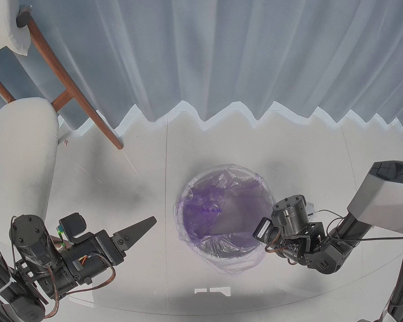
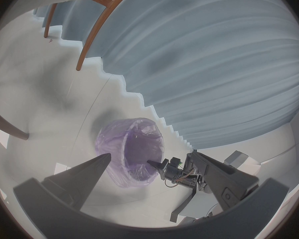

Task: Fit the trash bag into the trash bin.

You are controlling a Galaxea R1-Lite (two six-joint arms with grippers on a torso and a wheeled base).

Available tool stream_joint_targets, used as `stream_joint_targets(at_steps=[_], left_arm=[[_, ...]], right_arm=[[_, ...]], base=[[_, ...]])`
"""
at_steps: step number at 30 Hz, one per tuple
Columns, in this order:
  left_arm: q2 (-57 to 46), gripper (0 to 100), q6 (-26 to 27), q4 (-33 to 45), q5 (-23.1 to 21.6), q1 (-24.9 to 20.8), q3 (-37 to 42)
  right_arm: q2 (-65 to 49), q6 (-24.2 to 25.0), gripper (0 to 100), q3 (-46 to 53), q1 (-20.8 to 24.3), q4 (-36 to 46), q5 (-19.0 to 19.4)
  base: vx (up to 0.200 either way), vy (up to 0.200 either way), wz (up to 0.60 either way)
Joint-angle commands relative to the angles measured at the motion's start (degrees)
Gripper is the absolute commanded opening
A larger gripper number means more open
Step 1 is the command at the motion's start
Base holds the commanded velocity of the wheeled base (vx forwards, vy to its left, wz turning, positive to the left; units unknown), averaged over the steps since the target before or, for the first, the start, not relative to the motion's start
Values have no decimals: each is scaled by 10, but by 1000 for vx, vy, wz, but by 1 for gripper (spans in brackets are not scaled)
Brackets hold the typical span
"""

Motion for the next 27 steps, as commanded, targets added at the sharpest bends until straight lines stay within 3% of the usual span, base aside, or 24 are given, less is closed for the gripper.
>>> stream_joint_targets(at_steps=[1,9,10,18,27], left_arm=[[8,100,2,0,3,0,3],[5,100,5,0,4,-5,4],[3,100,5,0,5,-6,5],[1,100,28,-1,38,-2,5],[-11,100,28,13,37,-7,19]], right_arm=[[1,1,0,3,2,11,0],[12,2,0,1,28,13,-10],[16,2,100,1,30,13,-13],[25,4,100,0,35,8,-23],[-54,5,100,39,29,10,-17]], base=[[0,0,0],[0,0,0],[0,0,0],[0,0,0],[0,0,0]])
